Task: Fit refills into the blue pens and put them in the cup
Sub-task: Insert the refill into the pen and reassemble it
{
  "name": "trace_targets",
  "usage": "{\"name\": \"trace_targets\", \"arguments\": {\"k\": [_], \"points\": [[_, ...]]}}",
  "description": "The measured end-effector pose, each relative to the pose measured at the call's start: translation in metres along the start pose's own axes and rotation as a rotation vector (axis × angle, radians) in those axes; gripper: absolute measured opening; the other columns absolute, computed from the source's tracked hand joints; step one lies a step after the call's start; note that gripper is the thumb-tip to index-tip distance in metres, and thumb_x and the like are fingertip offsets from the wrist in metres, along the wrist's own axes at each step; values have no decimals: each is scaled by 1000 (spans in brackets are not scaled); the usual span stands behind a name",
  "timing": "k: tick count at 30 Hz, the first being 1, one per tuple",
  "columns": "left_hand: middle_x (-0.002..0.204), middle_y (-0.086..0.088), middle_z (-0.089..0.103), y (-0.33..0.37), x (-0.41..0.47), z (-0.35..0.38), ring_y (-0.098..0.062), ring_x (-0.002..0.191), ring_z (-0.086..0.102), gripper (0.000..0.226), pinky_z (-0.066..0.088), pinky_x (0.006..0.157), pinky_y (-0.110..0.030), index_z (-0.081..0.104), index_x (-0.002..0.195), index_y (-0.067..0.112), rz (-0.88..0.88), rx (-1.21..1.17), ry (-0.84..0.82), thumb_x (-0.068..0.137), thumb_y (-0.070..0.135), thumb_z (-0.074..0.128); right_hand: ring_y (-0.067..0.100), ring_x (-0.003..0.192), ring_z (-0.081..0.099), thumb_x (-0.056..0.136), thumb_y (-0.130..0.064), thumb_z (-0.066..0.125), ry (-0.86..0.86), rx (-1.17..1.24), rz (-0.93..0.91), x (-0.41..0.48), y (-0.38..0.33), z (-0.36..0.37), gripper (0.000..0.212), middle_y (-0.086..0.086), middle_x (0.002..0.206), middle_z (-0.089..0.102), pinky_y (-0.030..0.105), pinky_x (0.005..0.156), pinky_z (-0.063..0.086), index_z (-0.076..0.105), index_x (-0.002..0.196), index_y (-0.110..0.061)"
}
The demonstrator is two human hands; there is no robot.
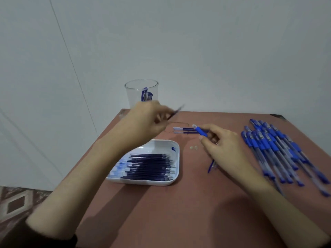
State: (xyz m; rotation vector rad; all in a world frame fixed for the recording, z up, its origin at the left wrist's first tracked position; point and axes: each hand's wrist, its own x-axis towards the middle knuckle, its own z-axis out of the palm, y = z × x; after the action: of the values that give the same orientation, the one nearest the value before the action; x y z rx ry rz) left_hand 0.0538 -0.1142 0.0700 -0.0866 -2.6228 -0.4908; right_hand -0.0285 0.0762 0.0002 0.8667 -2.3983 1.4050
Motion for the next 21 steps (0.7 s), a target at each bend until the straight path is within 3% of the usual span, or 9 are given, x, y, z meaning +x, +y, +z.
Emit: {"name": "trace_targets", "arguments": {"k": [3, 6, 8, 11, 16, 21], "points": [[78, 1, 64, 28, 10, 5, -13, 74, 70, 18, 56, 72, -21, 67, 99, 18, -128, -709, 142, 90, 5, 60, 14, 60, 56, 87, -20, 64, 66, 72, 78, 6, 7, -8, 20, -10, 59, 55, 38, 64, 53, 67, 86, -39], [81, -9, 68, 43, 21, 32, -22, 76, 72, 12, 58, 66, -30, 57, 101, 17, -268, -1105, 225, 95, 8, 54, 22, 64, 55, 87, -22, 65, 136, 100, 95, 12, 10, -19, 23, -5, 63, 56, 41, 67, 52, 65, 80, -43], [84, -14, 70, 47, 27, 51, -24, 75, 72, 10, 60, 68, -33, 50, 105, 17, -362, -1216, 279, 98, 11, 49, 17, 63, 52, 89, -20, 64, 138, 87, 108, 15, 12, -25, 20, 3, 68, 58, 33, 63, 47, 65, 84, -39], [84, -16, 69, 50, 34, 68, -25, 75, 72, 9, 60, 68, -32, 45, 107, 17, -411, -1380, 380, 99, 12, 46, 2, 60, 52, 88, -17, 64, 115, 47, 122, 16, 14, -29, 14, -10, 69, 62, 14, 57, 41, 71, 94, -26], [89, -19, 68, 46, 38, 76, -27, 81, 72, 12, 59, 69, -32, 42, 109, 17, -387, -1489, 527, 99, 13, 46, 0, 59, 50, 85, -14, 64, 110, -10, 122, 17, 17, -28, 16, -7, 75, 67, 18, 57, 41, 73, 90, -26], [88, -18, 68, 48, 41, 78, -25, 79, 72, 10, 59, 68, -31, 41, 108, 17, -357, -1454, 531, 99, 13, 46, -2, 62, 51, 86, -13, 63, 107, 18, 96, 16, 14, -30, 15, -7, 75, 68, 12, 59, 40, 71, 88, -26]]}}
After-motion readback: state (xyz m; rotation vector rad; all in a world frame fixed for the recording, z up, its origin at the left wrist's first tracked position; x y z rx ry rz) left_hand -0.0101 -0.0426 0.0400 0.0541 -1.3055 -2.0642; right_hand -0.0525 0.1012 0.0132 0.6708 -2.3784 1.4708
